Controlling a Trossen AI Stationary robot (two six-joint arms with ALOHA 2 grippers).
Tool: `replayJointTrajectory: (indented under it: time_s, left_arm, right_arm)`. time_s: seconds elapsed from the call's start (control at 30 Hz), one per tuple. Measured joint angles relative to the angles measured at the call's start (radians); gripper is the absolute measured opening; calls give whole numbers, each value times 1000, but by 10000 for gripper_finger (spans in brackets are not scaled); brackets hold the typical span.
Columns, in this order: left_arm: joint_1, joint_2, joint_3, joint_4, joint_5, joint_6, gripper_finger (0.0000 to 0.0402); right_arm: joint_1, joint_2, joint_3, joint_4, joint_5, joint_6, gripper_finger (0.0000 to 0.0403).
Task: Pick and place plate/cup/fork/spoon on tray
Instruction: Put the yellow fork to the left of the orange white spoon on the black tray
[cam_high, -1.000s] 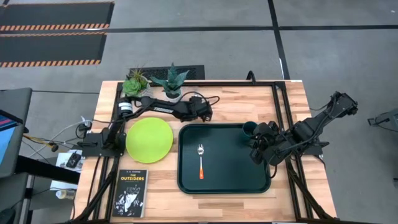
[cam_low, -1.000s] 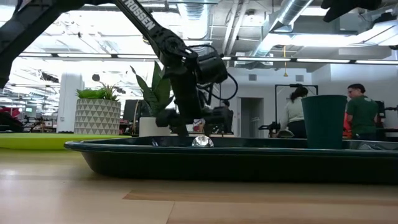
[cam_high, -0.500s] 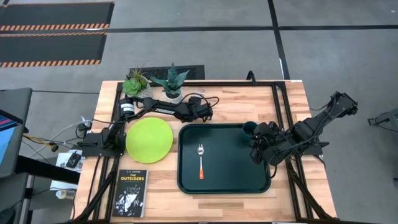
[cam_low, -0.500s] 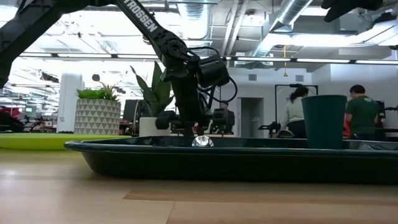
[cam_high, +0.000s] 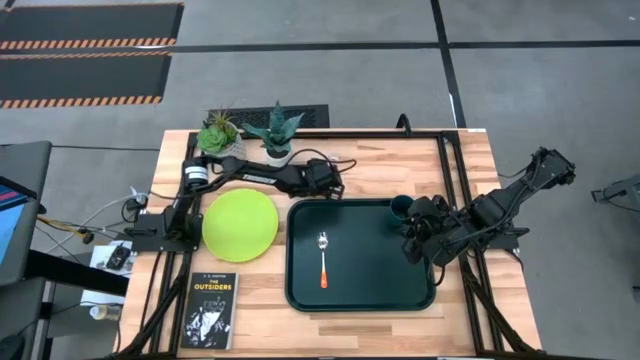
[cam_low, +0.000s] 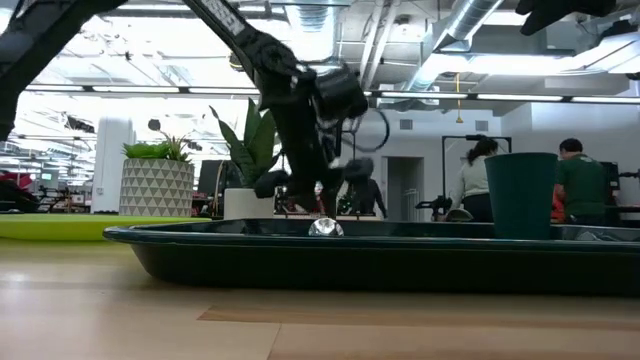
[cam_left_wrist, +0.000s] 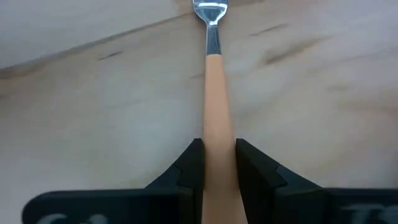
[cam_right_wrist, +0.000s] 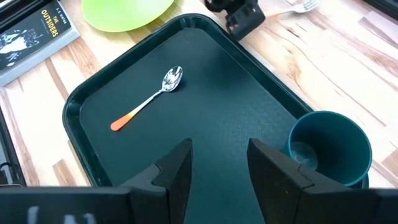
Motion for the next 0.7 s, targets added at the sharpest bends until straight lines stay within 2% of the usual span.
replayJointTrajectory:
  time_s: [0.27,0.43,0.7]
  left_arm:
    - [-23,-89,2,-14,-6,2,53]
    - [-62,-175,4,-111,-13,-24,53]
    - [-195,-349,5,-311,-149,-144,53]
  right_arm:
    - [0,0,0,-3,0,0,177]
    - [0,0,0,-4,0,0,177]
    - [0,0,0,-12,0,0,177]
